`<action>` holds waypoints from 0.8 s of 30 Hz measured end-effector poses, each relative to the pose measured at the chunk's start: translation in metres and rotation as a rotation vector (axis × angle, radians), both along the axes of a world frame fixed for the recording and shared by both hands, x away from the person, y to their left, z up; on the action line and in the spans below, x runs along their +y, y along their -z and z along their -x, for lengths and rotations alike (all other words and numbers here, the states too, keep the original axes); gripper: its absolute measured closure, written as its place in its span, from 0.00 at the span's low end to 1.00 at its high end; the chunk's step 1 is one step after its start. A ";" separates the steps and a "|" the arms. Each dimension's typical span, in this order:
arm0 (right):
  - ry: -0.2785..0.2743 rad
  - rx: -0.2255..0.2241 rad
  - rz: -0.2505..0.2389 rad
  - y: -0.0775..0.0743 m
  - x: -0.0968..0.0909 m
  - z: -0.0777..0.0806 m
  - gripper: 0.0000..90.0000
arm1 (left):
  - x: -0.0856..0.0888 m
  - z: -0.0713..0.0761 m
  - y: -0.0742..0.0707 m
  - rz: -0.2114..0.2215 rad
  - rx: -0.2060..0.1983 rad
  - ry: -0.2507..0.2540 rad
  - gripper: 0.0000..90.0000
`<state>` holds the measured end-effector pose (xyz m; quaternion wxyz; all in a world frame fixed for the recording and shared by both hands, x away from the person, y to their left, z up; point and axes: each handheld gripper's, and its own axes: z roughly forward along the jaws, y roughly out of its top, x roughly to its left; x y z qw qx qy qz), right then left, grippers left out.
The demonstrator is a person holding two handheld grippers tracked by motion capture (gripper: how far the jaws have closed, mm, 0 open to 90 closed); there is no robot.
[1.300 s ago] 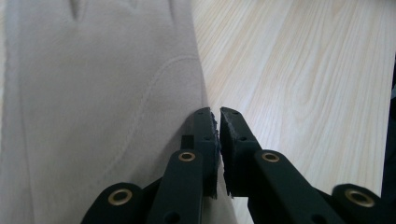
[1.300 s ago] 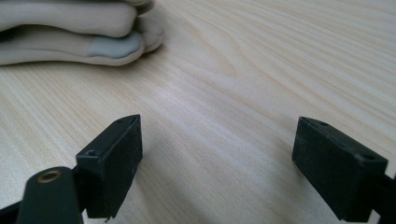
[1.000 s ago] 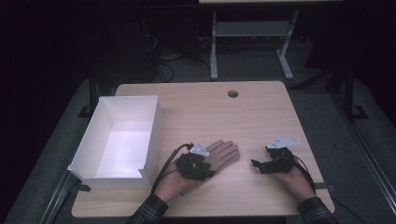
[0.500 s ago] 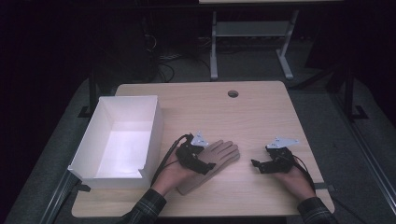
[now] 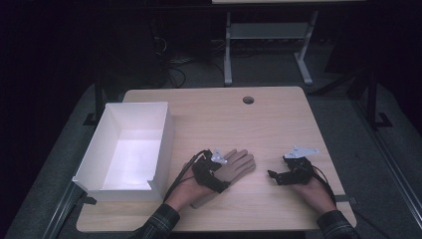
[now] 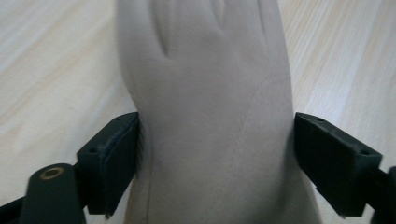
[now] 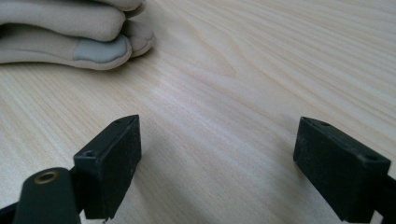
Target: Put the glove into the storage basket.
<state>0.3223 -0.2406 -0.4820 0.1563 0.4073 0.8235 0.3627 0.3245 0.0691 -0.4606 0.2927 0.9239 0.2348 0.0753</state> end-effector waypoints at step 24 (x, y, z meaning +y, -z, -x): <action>0.008 0.004 -0.006 0.000 0.001 0.000 0.16 | 0.006 -0.001 -0.009 -0.005 0.039 -0.005 0.73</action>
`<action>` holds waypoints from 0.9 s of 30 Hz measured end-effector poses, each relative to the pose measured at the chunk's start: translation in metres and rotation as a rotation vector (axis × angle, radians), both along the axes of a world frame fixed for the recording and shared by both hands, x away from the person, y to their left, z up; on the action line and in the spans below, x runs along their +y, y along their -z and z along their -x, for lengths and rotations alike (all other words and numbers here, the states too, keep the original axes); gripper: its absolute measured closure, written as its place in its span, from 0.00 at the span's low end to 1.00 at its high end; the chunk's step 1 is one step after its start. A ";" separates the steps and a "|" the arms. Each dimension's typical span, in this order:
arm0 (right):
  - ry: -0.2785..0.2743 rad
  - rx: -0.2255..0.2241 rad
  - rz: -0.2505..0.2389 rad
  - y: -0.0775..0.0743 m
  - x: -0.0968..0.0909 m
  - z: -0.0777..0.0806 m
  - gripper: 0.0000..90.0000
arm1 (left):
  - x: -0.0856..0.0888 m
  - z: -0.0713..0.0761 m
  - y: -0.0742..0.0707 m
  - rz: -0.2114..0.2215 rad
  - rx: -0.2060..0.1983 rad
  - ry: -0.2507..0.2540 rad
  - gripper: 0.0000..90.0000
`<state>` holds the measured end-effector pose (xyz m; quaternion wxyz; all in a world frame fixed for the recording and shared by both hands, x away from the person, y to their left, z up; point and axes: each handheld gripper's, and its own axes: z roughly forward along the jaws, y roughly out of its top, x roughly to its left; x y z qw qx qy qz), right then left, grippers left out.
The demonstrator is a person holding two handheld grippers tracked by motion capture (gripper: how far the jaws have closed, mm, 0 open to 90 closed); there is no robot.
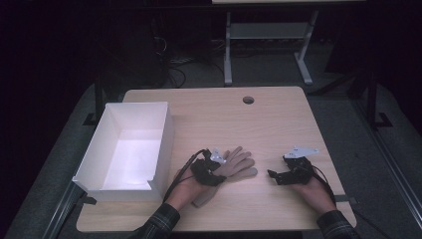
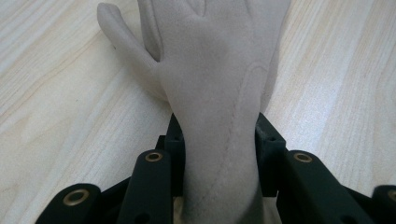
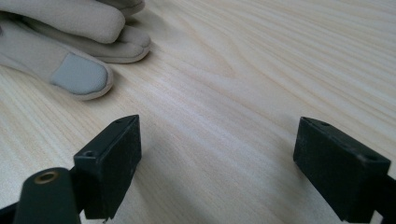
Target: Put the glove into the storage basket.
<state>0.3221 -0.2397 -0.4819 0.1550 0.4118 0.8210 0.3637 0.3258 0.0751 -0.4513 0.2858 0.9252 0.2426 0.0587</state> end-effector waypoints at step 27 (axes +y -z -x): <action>0.001 0.000 -0.001 0.000 0.000 0.000 0.16 | 0.011 -0.005 -0.067 0.138 0.030 -0.102 0.73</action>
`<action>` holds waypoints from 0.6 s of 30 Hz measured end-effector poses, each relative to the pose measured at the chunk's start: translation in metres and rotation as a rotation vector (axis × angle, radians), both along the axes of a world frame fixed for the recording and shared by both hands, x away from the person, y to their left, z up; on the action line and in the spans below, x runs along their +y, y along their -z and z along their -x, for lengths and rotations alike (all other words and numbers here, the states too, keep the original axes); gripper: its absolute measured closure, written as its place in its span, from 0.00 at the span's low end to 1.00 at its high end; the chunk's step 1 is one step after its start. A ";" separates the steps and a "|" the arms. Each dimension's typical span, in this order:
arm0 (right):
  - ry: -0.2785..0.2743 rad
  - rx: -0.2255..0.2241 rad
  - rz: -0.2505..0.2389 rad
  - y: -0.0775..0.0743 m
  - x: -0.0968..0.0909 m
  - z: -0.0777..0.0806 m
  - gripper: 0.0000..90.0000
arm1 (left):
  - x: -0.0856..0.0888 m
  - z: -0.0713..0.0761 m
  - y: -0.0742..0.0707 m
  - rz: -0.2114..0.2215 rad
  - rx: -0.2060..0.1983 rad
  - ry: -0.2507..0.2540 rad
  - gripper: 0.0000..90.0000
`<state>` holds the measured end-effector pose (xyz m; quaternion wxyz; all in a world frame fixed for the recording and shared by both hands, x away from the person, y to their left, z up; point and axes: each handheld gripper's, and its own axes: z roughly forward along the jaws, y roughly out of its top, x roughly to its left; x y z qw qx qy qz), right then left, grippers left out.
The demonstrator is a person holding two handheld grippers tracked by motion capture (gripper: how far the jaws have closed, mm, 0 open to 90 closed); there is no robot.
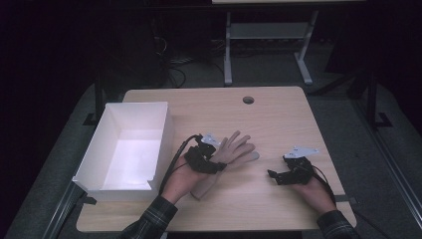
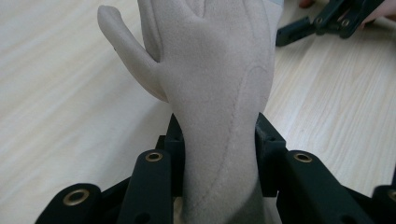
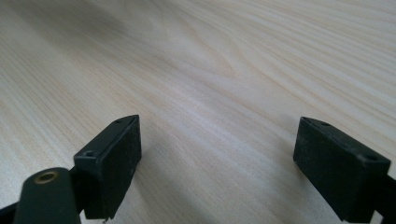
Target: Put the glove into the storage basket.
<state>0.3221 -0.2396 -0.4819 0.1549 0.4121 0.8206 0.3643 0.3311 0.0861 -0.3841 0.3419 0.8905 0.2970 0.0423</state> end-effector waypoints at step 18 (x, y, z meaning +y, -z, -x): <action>0.001 0.001 -0.001 0.000 0.000 0.000 0.16 | 0.037 -0.013 -0.073 0.010 -0.054 -0.049 0.73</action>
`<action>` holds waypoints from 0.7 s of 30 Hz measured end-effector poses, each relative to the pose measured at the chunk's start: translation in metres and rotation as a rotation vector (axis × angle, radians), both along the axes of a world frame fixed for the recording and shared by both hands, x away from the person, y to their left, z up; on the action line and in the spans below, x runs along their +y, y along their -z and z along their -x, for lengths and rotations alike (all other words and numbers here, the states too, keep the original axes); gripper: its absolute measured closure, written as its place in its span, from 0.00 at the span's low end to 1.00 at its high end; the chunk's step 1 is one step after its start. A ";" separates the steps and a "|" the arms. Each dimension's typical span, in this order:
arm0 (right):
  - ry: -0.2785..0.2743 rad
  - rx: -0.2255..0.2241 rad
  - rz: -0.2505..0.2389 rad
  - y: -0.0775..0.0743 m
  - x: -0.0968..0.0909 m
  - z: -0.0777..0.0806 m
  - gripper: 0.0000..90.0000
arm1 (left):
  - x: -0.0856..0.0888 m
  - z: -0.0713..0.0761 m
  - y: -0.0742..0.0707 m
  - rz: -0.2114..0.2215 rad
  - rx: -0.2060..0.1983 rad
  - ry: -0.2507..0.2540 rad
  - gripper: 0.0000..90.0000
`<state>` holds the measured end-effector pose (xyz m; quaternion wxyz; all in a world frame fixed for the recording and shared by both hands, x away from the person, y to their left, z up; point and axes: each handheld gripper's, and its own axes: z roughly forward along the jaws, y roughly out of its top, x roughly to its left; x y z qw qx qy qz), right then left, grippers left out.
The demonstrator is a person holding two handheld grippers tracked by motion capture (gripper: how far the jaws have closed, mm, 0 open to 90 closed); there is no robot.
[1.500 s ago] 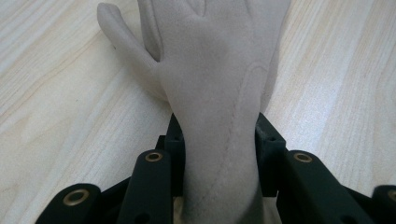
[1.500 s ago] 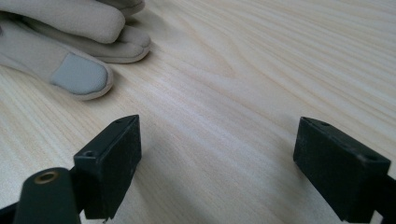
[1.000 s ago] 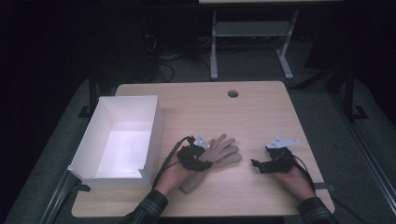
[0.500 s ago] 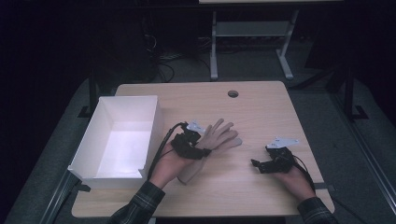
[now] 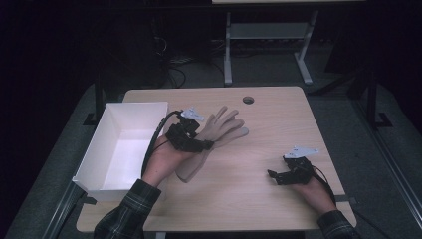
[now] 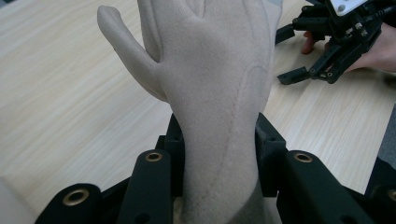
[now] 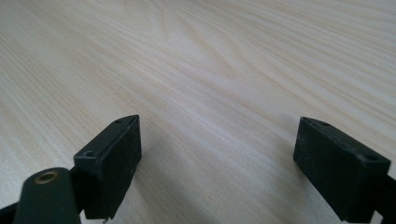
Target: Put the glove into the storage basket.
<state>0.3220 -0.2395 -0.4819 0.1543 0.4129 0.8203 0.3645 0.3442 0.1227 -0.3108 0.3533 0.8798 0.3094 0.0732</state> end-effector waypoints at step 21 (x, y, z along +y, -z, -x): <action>-0.003 -0.001 0.003 0.000 0.000 0.000 0.16 | 0.091 -0.004 -0.030 0.005 -0.050 -0.194 0.73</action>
